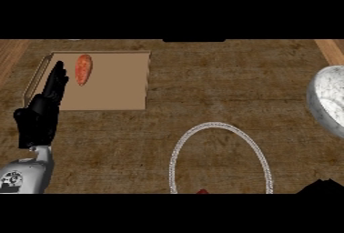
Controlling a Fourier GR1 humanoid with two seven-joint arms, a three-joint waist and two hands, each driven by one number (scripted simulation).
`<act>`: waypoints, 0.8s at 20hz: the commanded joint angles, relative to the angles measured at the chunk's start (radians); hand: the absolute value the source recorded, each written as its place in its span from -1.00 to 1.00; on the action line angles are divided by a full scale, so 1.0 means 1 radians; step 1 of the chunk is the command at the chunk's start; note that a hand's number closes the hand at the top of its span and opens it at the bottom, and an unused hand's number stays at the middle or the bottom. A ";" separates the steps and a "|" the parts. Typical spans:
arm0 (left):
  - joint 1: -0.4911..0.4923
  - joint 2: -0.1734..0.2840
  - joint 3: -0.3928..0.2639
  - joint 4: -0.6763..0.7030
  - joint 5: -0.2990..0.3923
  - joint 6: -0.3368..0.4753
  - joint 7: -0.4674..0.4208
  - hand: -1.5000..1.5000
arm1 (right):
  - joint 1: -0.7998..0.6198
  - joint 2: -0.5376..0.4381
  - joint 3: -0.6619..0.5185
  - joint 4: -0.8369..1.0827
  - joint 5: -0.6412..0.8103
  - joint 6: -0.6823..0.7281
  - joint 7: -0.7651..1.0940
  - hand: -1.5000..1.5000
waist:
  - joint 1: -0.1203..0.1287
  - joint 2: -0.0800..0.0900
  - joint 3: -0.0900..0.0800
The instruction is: Pick the cupcake from the placemat and place it in the bowl
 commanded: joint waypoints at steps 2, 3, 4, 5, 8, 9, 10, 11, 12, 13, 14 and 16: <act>-0.004 -0.016 -0.013 -0.006 -0.012 0.007 0.004 0.00 | -0.188 -0.001 -0.265 0.072 -0.313 0.033 0.063 1.00 | 0.018 0.003 0.001; 0.028 -0.014 -0.015 -0.017 0.002 -0.013 -0.014 0.00 | -0.226 -0.028 -0.312 0.099 -0.357 0.054 0.081 1.00 | 0.019 0.001 0.000; 0.029 -0.009 -0.003 0.012 0.000 -0.013 -0.031 0.00 | -0.270 -0.040 -0.342 0.126 -0.391 0.057 0.091 1.00 | 0.016 0.001 0.000; -0.020 -0.008 -0.013 0.017 -0.021 -0.002 0.003 0.00 | -0.322 -0.101 -0.434 0.205 -0.448 0.074 0.056 1.00 | 0.013 0.002 0.001; -0.005 -0.022 -0.011 0.035 -0.013 -0.006 -0.037 0.00 | -0.474 -0.146 -0.484 0.392 -0.511 0.075 0.060 1.00 | 0.022 0.002 0.000; -0.024 -0.030 -0.006 0.053 -0.005 -0.004 -0.028 0.00 | -0.508 -0.171 -0.499 0.523 -0.493 0.074 -0.030 1.00 | 0.023 0.004 0.001; -0.021 -0.014 0.009 0.062 -0.007 -0.010 -0.051 0.00 | -0.541 -0.172 -0.471 0.580 -0.370 0.014 -0.079 1.00 | 0.027 0.004 0.001; -0.036 0.012 0.015 0.006 0.022 -0.046 0.012 0.00 | -0.590 -0.236 -0.538 0.643 -0.418 0.036 -0.070 1.00 | 0.034 0.003 0.001; 0.019 -0.027 -0.012 0.034 -0.001 -0.020 -0.067 0.00 | -0.615 -0.242 -0.528 0.741 -0.361 0.004 -0.129 1.00 | 0.042 0.007 0.002; -0.027 -0.016 0.013 0.102 0.005 -0.025 -0.088 0.00 | -0.676 -0.281 -0.532 0.783 -0.356 0.006 -0.129 1.00 | 0.033 0.008 0.001; -0.042 -0.048 -0.024 0.071 -0.018 -0.004 -0.043 0.00 | -0.691 -0.274 -0.494 0.848 -0.282 -0.036 -0.189 1.00 | 0.035 0.007 0.002; 0.010 0.008 0.024 0.024 0.016 -0.045 -0.065 0.00 | -0.674 -0.322 -0.527 0.956 -0.252 -0.043 -0.295 1.00 | 0.036 0.005 0.002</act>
